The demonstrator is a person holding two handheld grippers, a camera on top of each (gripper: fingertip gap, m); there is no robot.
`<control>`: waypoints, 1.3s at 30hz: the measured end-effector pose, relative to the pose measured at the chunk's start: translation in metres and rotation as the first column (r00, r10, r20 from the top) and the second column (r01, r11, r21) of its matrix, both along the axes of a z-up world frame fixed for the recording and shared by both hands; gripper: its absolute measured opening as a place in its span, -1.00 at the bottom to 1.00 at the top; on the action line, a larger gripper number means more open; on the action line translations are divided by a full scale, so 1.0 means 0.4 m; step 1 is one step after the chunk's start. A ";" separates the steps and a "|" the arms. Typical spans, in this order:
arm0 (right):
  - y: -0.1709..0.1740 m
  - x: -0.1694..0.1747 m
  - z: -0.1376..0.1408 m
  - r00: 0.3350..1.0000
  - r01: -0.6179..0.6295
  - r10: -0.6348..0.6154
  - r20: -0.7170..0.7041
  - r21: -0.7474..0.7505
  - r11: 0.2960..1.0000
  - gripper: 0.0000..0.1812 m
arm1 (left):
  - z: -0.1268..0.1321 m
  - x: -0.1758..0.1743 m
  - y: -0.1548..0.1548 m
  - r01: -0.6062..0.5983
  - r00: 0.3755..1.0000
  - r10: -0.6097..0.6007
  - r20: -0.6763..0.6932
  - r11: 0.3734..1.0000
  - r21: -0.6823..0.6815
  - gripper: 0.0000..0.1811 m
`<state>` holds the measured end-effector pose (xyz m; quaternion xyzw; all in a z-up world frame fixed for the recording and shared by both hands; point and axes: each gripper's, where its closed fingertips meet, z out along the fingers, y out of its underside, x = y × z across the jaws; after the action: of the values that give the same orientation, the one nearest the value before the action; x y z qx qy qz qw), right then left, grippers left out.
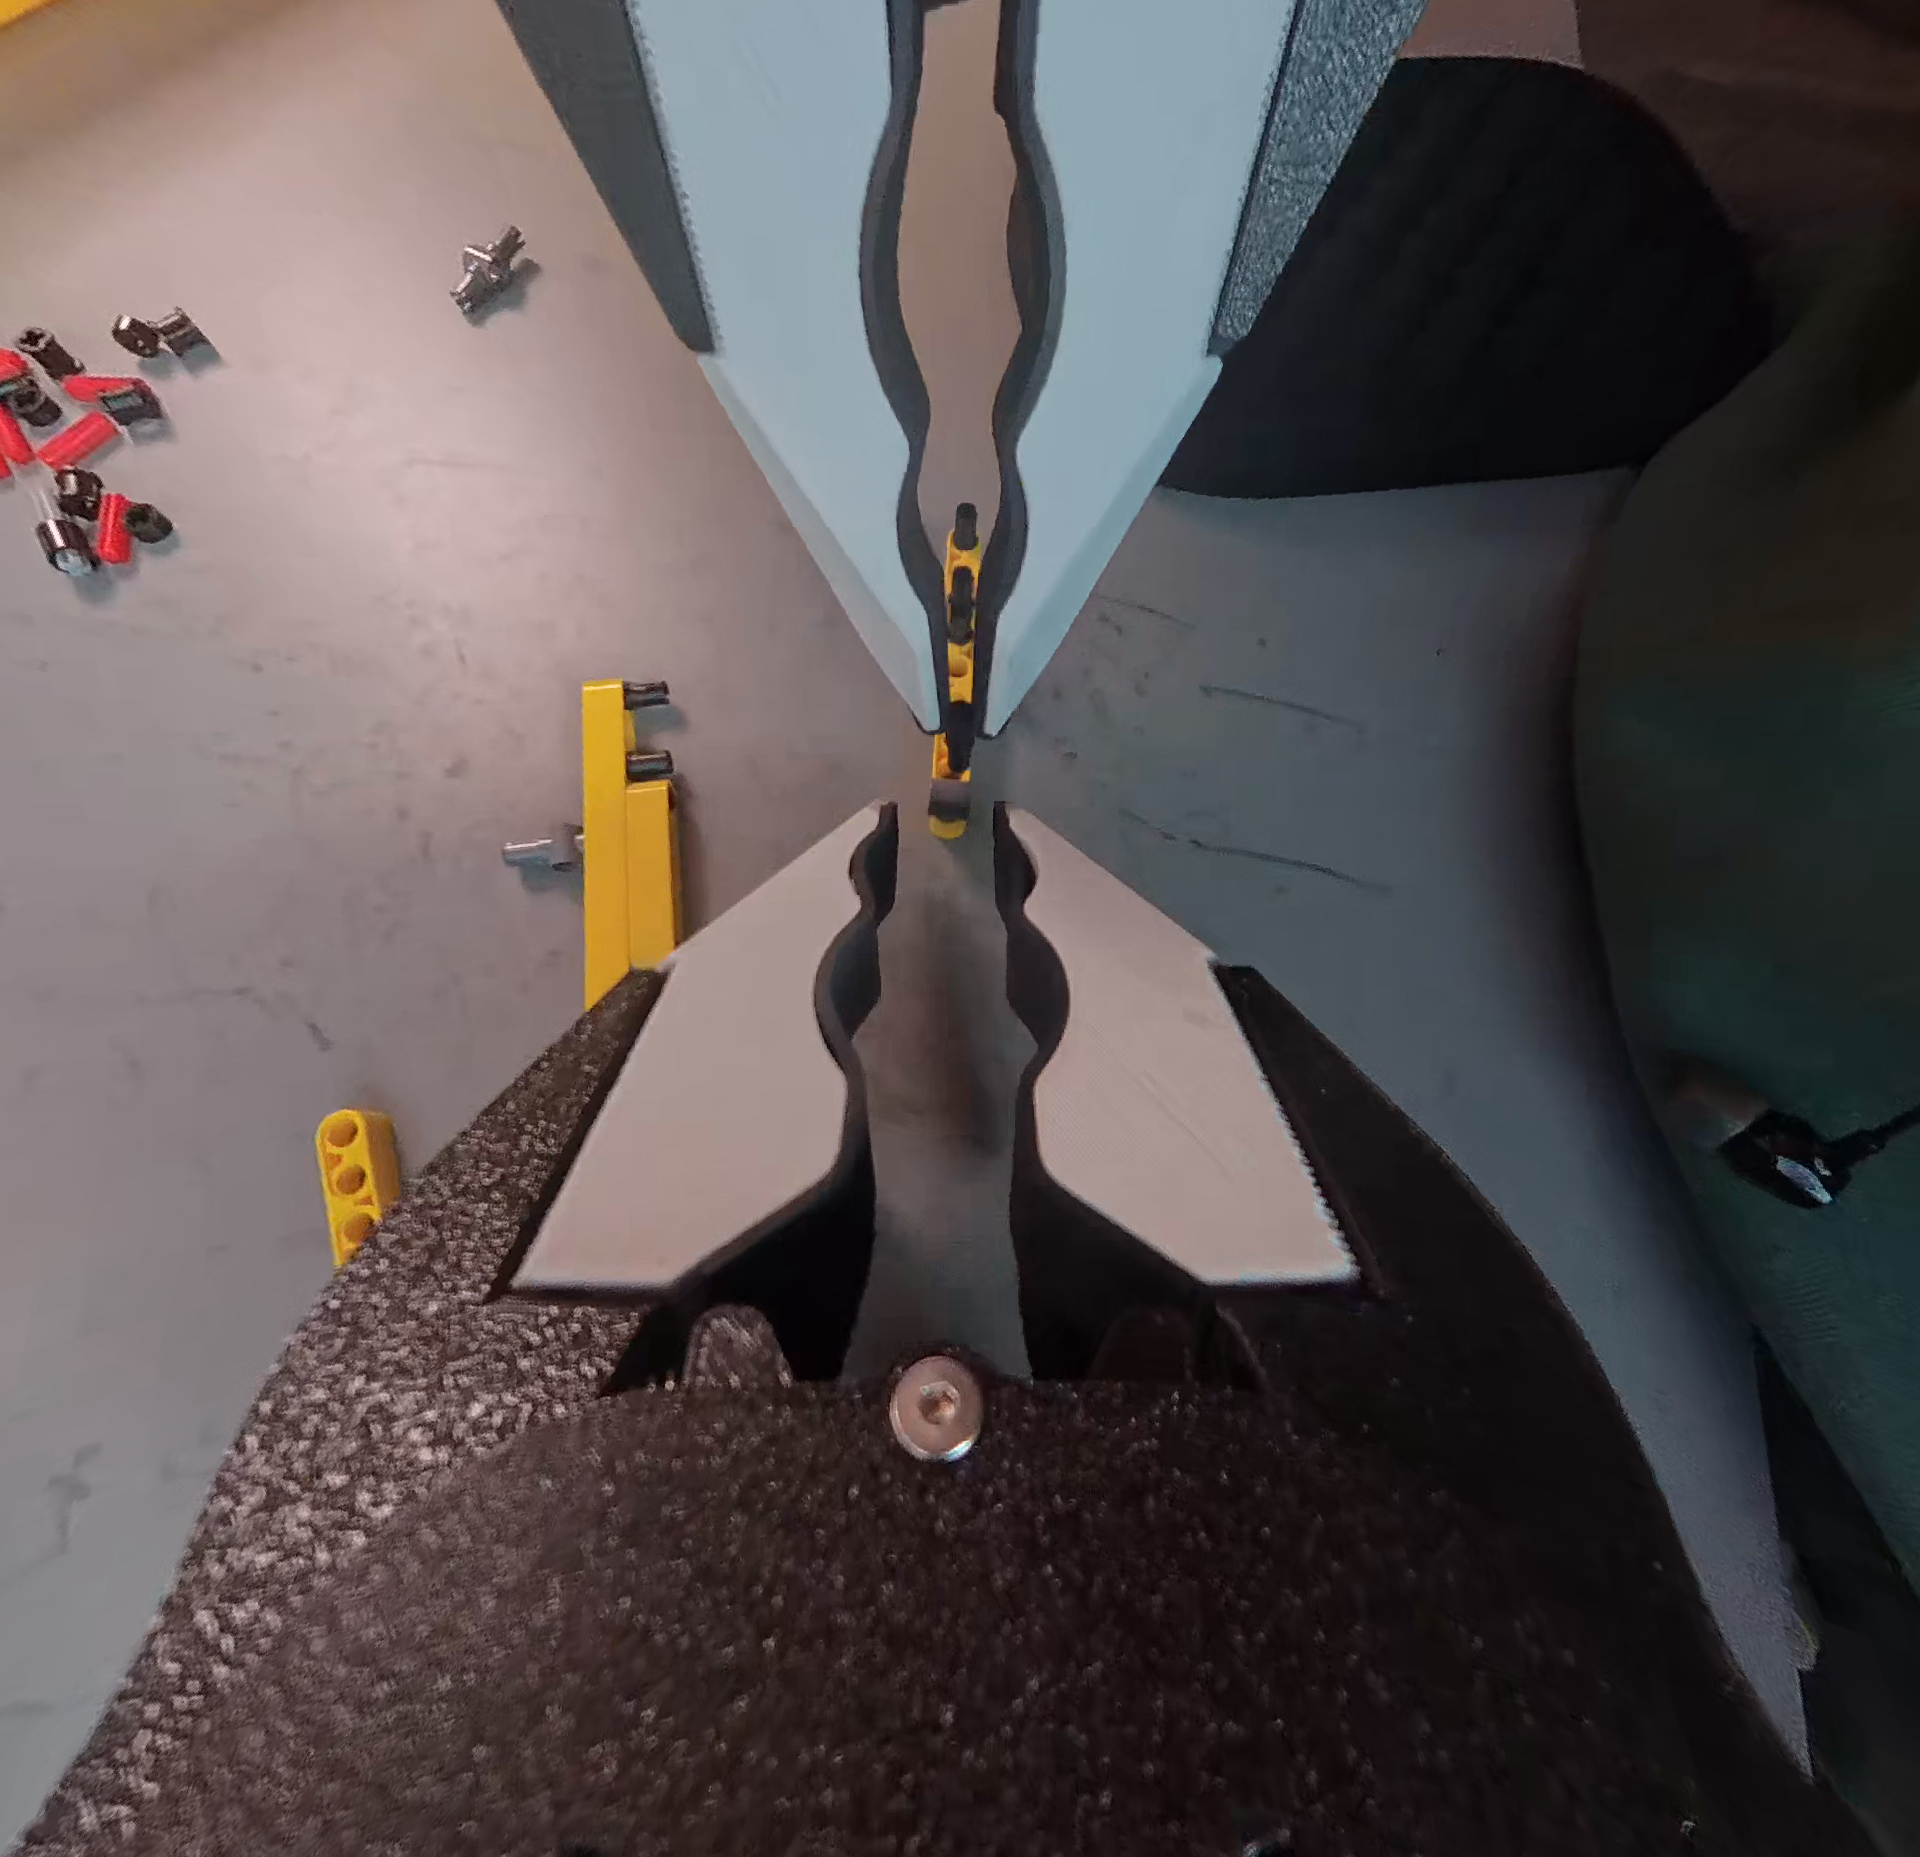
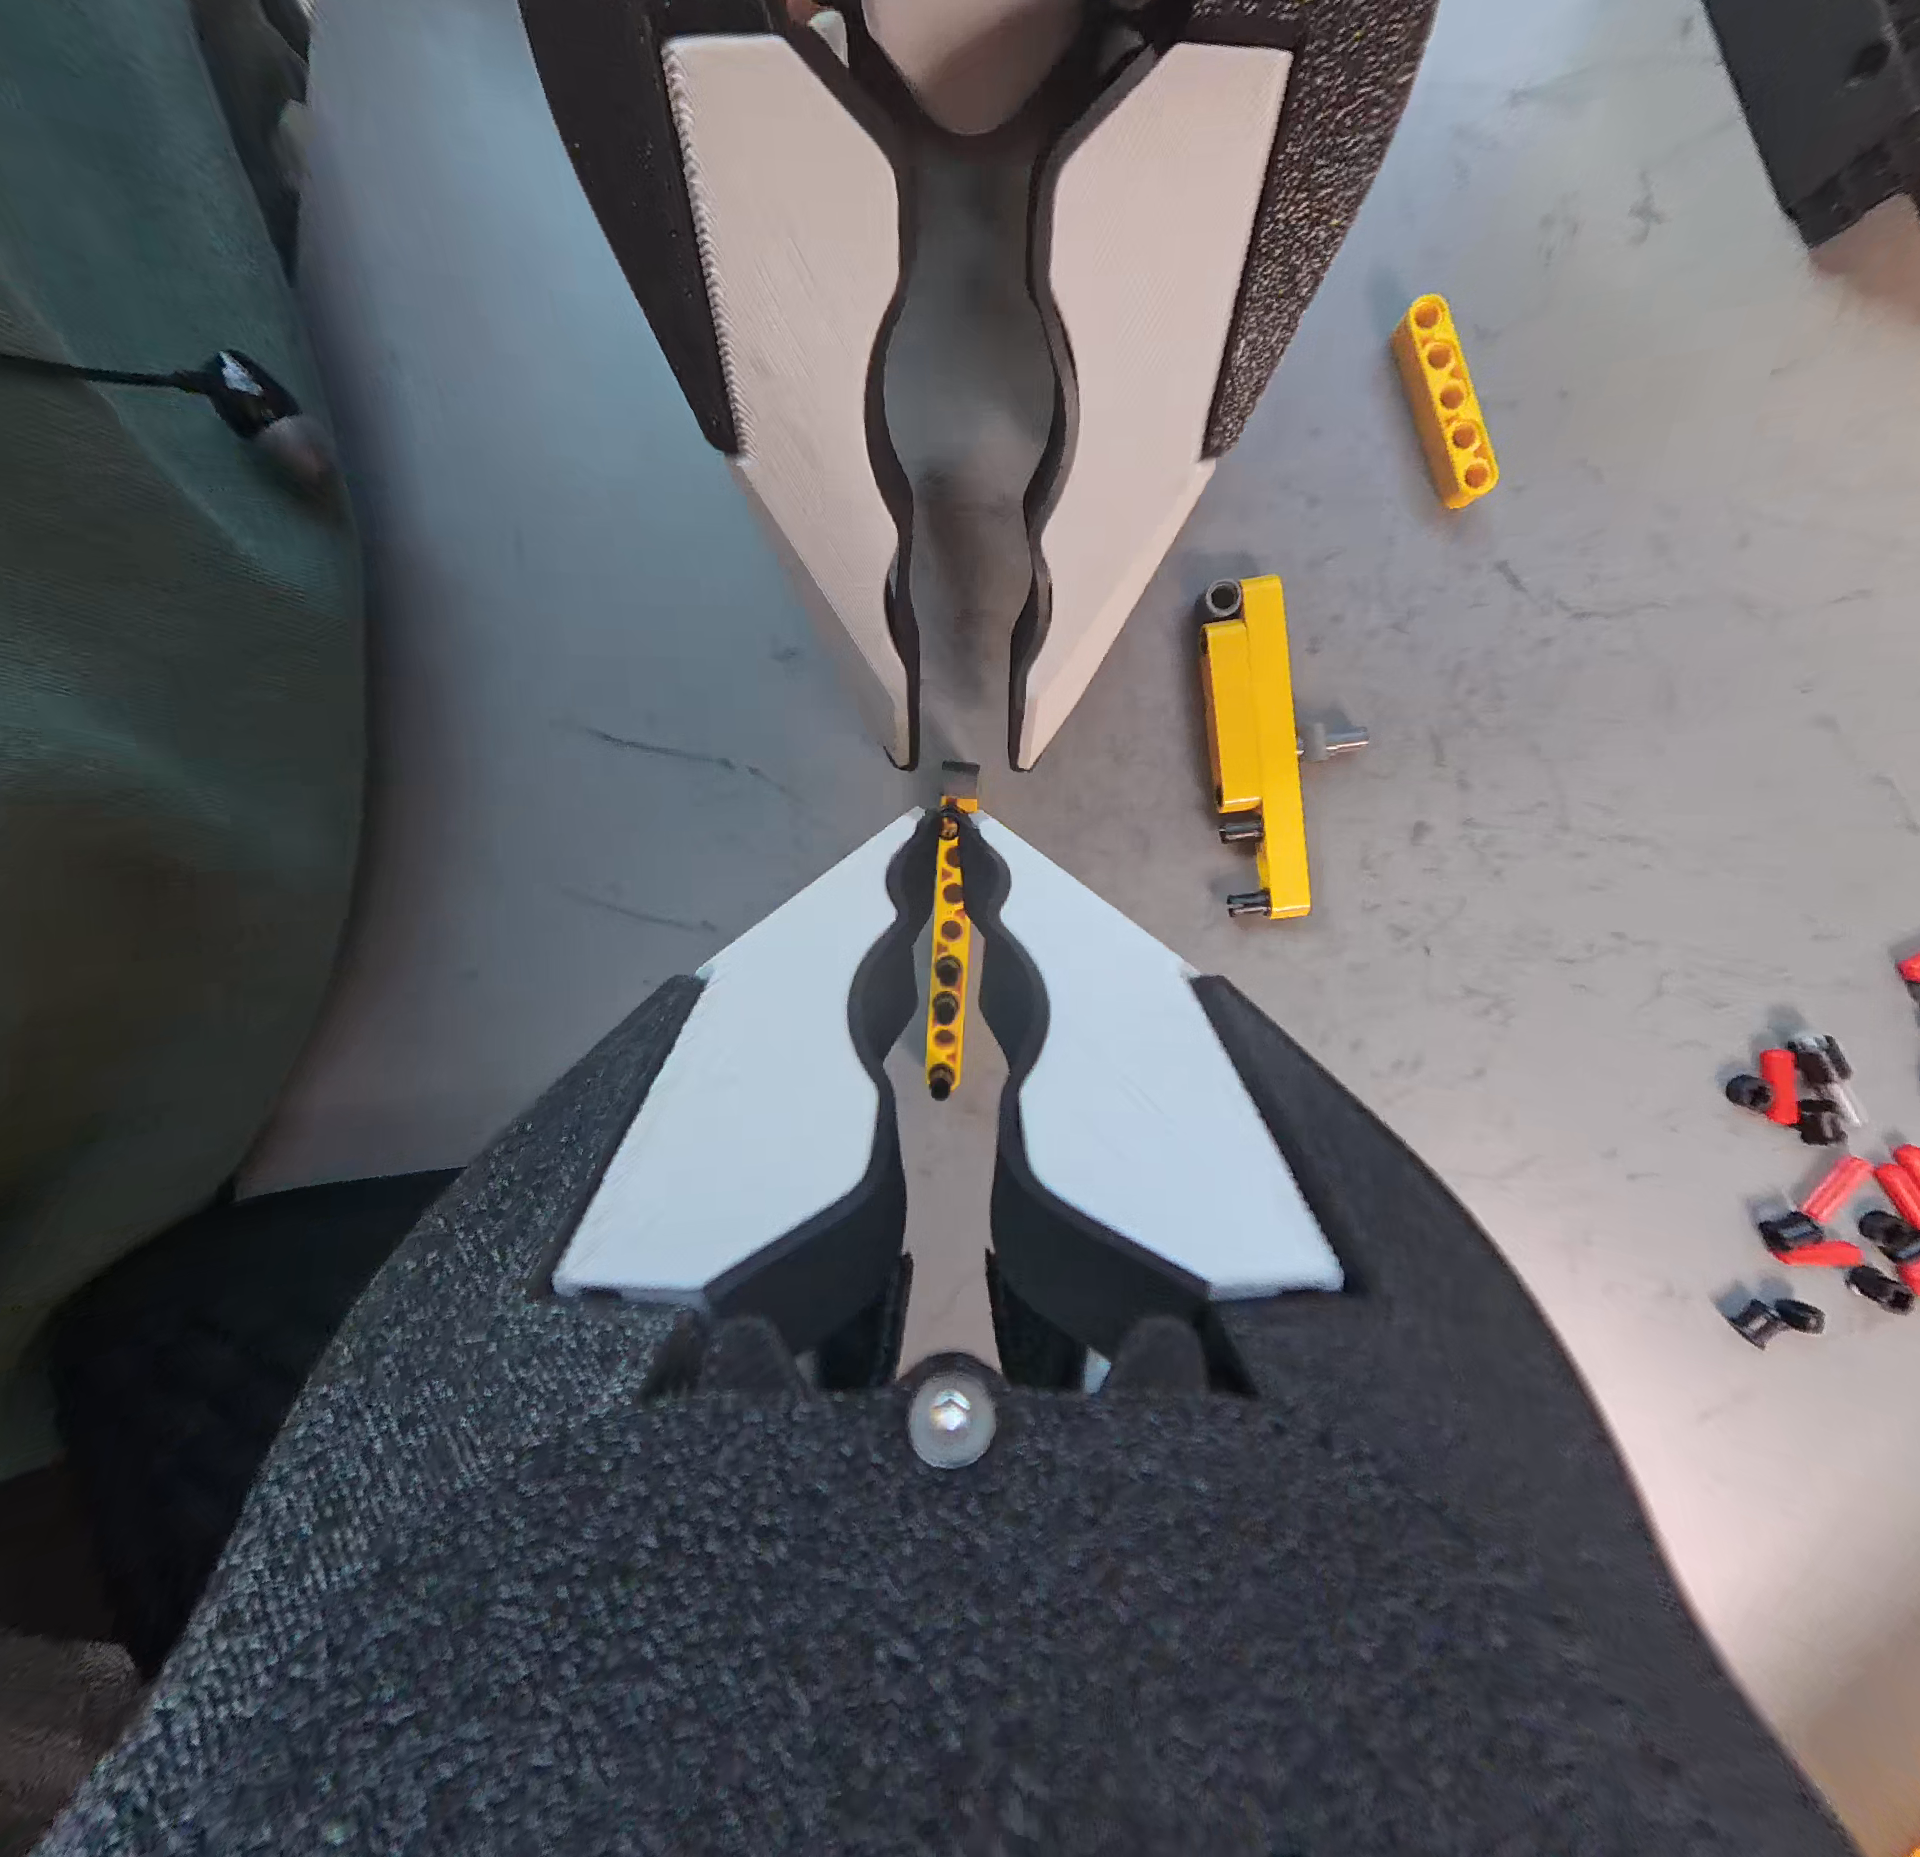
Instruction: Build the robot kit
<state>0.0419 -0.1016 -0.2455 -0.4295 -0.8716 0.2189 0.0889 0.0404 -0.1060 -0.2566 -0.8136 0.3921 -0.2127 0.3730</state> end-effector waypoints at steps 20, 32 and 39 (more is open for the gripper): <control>0.005 -0.003 -0.018 0.999 -0.036 0.034 0.017 0.113 0.993 -0.97 | -0.019 0.006 0.004 -0.002 0.998 0.002 -0.056 1.000 0.000 -0.92; 0.004 -0.002 -0.019 0.997 -0.064 0.058 0.048 0.120 0.991 -0.97 | -0.019 0.006 0.004 -0.006 0.999 0.006 -0.054 1.000 -0.002 -0.92; 0.001 0.011 -0.021 0.994 -0.076 0.066 0.087 0.125 0.989 -0.98 | -0.019 0.014 -0.002 0.004 0.999 -0.004 -0.051 1.000 -0.006 -0.92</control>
<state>0.0462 -0.1011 -0.2539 -0.4002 -0.9016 0.1474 0.0722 0.0458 -0.1067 -0.2641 -0.8190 0.4025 -0.1936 0.3602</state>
